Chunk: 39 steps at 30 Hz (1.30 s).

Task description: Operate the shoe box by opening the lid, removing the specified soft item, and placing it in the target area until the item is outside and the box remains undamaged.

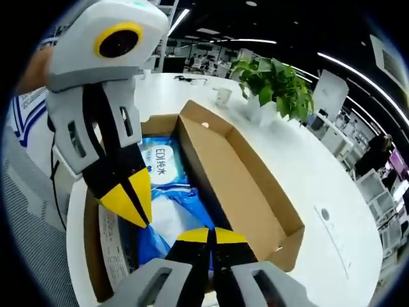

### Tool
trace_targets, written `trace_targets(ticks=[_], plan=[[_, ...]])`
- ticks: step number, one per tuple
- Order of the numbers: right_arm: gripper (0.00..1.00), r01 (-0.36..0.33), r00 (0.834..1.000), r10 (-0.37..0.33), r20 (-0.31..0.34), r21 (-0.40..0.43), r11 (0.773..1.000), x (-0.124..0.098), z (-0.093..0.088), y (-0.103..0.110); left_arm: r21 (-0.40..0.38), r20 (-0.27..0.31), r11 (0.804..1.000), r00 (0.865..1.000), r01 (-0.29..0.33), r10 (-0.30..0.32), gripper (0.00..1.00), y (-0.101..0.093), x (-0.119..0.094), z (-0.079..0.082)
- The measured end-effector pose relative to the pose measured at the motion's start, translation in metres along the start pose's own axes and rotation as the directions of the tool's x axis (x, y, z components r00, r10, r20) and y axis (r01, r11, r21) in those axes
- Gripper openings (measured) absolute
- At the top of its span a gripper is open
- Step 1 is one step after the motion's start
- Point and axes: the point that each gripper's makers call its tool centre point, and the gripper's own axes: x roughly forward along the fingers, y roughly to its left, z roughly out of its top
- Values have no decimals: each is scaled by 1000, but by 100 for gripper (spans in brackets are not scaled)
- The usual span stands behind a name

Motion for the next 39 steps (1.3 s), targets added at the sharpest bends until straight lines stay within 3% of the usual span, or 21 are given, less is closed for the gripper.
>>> trace_targets(ticks=[1, 2, 4, 7, 10, 13, 16, 19, 26, 39], plan=[[0, 0, 1000, 0, -1, 0, 1000, 0, 0, 0, -1, 5, 1000, 1000, -1, 1, 0, 0, -2, 2], [0, -8, 1000, 8, -4, 2, 1000, 0, -1, 2, -21, 63, 1000, 998, -7, 8, 0, 2, -7, 13], [0, -15, 1000, 15, -8, -7, 1000, 2, -1, 6, -57, 80, 998, 997, 0, 5, 0, 4, -15, 21], [0, -13, 1000, 13, -12, 0, 1000, 3, -1, 6, 36, 21, 999, 1000, -10, 9, 0, 7, -16, 10], [0, -16, 1000, 16, -13, 5, 1000, 2, -1, 5, 59, 31, 998, 999, -15, 13, 0, 5, -16, 6], [0, -17, 1000, 17, -12, 5, 1000, 2, -1, 5, 147, 22, 989, 999, -27, 24, 0, 6, -14, 2], [0, -17, 1000, 17, -14, 2, 1000, 2, -1, 6, 149, 24, 989, 1000, -18, 14, 1, 2, -11, 1], [0, -17, 1000, 18, -15, 4, 1000, 2, -1, 6, 181, 21, 984, 1000, 0, -3, 13, -1, -8, 1], [0, -17, 1000, 17, -15, 7, 1000, 1, -1, 6, 231, -5, 973, 1000, 18, -17, 18, 2, 5, -7], [0, -18, 1000, 18, -15, 12, 1000, 0, -1, 7, 250, -62, 968, 998, 16, 0, 12, 9, 21, -30]])
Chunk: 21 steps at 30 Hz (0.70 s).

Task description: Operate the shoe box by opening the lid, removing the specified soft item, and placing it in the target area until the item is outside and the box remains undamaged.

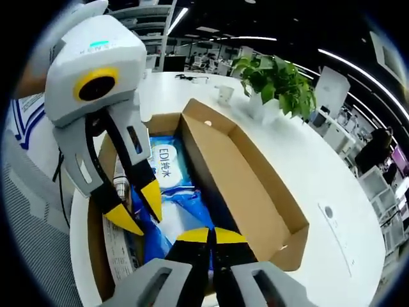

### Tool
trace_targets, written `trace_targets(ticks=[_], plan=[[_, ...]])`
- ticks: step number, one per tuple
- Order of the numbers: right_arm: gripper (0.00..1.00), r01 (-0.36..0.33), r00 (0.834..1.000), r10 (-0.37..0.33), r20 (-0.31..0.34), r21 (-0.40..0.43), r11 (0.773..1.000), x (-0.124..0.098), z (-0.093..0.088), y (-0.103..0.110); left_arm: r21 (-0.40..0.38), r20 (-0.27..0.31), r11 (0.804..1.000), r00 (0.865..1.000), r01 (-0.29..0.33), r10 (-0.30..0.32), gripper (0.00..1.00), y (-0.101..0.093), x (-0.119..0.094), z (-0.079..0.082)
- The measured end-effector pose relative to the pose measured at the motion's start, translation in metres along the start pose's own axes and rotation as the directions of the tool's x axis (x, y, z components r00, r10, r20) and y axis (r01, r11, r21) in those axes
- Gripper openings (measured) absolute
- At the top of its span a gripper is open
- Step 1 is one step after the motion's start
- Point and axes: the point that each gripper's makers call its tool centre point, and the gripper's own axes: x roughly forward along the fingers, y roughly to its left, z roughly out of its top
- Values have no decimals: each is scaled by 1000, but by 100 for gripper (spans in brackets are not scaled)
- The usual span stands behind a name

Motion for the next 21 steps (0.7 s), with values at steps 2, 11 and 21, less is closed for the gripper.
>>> trace_targets(ticks=[2, 11, 21], plan=[[0, -1, 1000, 1, 0, 2, 1000, 0, 0, 0, -3, 3, 1000, 1000, -2, 2, 11, 2, 1, -1], [0, 1, 1000, -1, 2, 2, 1000, 0, 0, -1, 29, -20, 999, 1000, -20, 20, 0, 3, 2, -5], [0, 12, 1000, -12, 18, 20, 1000, -3, 3, -6, 25, -13, 1000, 1000, -15, 15, 0, 1, -9, 6]])
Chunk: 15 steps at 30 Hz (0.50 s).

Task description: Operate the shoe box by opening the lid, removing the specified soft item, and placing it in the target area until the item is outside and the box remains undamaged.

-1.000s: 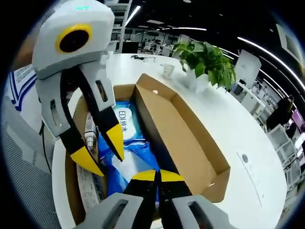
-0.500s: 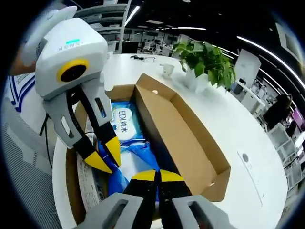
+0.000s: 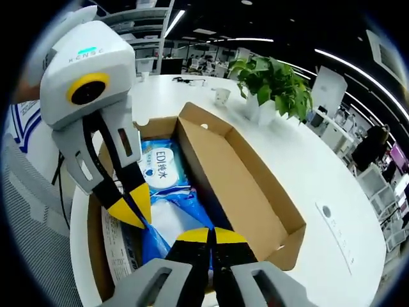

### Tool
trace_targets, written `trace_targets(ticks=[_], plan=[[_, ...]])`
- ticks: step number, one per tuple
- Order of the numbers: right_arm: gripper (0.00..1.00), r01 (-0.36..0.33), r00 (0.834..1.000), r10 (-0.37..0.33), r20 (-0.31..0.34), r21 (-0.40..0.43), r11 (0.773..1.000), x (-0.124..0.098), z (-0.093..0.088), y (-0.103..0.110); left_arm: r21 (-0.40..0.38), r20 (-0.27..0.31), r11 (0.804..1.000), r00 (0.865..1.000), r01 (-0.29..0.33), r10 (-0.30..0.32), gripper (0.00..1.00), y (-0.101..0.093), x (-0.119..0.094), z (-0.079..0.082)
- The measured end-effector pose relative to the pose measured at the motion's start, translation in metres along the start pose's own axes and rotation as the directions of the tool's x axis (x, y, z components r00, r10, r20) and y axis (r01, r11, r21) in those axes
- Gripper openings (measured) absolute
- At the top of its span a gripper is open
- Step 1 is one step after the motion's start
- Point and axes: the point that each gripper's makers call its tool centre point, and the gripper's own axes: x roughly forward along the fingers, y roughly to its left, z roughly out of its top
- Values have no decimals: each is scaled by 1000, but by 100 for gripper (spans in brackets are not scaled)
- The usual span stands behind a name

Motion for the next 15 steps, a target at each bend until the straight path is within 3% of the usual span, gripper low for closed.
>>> trace_targets(ticks=[15], plan=[[0, 17, 999, -18, 47, 19, 1000, -9, 12, -7, 2, -8, 1000, 1000, 2, -2, 0, 0, -17, 14]])
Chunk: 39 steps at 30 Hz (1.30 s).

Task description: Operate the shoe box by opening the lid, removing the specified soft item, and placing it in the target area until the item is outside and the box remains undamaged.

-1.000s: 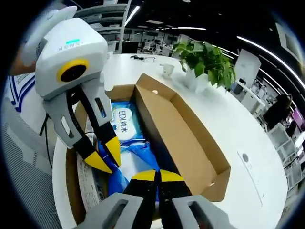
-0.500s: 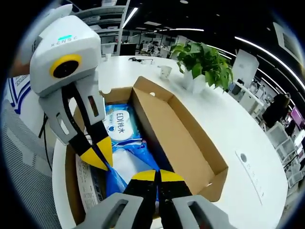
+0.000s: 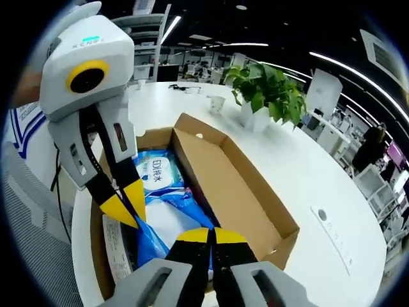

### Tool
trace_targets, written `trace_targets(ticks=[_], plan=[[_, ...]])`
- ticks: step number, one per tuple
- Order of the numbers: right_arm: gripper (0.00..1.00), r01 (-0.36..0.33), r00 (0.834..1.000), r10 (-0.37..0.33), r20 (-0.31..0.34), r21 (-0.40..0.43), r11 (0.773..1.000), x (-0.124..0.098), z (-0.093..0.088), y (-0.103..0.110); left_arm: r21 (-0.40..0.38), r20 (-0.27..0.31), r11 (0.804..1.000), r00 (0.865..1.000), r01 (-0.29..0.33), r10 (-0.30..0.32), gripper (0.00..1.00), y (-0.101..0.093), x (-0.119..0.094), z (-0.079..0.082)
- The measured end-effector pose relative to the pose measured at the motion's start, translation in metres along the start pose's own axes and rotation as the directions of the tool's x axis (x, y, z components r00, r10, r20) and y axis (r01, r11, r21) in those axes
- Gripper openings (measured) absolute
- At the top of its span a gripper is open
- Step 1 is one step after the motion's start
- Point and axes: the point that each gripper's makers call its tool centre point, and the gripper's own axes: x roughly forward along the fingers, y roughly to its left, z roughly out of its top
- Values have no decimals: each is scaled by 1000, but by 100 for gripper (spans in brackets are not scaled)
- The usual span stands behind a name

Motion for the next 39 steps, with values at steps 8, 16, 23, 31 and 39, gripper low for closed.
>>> trace_targets(ticks=[8, 16, 23, 31, 39], plan=[[0, 10, 1000, -10, 21, 1, 1000, -9, 10, -3, 1, 15, 1000, 1000, -7, 7, 0, -1, -10, 10], [0, 17, 999, -17, 41, 0, 1000, -16, 18, -5, 0, 30, 1000, 999, -13, 13, 0, -2, -18, 16], [0, 32, 997, -33, 66, 8, 999, -26, 27, -12, -4, 58, 1000, 998, -15, 15, 0, -6, -32, 34], [0, 56, 994, -57, 90, 12, 998, -40, 33, -20, 28, 71, 1000, 997, -13, 11, 0, -12, -39, 50], [0, 84, 991, -86, 99, 23, 996, -59, 30, -31, 52, 81, 999, 997, 9, -13, 0, -21, -38, 70]])
